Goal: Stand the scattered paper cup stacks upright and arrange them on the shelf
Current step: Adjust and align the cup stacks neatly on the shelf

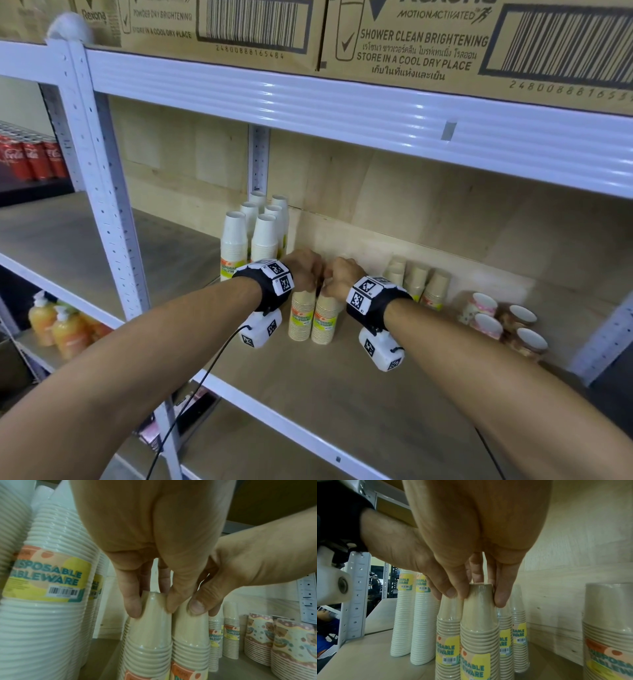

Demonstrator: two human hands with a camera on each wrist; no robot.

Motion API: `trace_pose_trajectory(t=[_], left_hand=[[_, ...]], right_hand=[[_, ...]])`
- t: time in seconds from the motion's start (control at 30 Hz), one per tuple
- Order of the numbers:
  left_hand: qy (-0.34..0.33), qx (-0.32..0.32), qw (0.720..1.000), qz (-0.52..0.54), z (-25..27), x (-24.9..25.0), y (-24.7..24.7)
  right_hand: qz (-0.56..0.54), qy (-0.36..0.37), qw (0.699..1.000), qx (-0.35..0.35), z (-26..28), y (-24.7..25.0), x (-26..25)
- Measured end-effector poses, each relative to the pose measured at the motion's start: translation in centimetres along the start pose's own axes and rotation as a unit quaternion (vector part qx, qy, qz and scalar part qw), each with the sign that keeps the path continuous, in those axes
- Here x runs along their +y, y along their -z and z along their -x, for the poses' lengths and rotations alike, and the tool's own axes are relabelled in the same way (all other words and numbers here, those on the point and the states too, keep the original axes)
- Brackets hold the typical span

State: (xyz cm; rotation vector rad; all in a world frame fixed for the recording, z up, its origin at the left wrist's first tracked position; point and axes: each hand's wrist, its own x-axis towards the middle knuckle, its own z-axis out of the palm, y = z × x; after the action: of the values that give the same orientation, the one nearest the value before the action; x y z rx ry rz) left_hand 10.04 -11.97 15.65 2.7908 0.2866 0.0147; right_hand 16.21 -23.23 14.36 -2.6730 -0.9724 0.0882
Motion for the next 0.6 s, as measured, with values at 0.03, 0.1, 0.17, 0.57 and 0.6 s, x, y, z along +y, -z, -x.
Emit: trace_pose_trajectory(t=[0.03, 0.1, 0.17, 0.57, 0.6], left_hand=[[0.003, -0.001, 1.000, 0.003, -0.1, 0.0, 0.0], [0.004, -0.007, 1.000, 0.011, -0.4, 0.1, -0.1], [-0.002, -0.020, 1.000, 0.003, -0.7, 0.4, 0.0], [-0.067, -0.092, 0.993, 0.004, -3.4, 6.0, 1.5], [-0.074, -0.096, 0.993, 0.000, -3.7, 6.7, 1.4]], right_hand=[[-0.001, 0.000, 1.000, -0.003, 0.0, 0.1, 0.1], [-0.004, -0.003, 1.000, -0.005, 0.1, 0.3, 0.3], [-0.001, -0.005, 1.000, -0.008, 0.2, 0.5, 0.6], [0.015, -0.047, 0.998, -0.044, 2.1, 5.6, 4.9], [0.014, -0.053, 0.997, -0.044, 2.3, 6.0, 5.5]])
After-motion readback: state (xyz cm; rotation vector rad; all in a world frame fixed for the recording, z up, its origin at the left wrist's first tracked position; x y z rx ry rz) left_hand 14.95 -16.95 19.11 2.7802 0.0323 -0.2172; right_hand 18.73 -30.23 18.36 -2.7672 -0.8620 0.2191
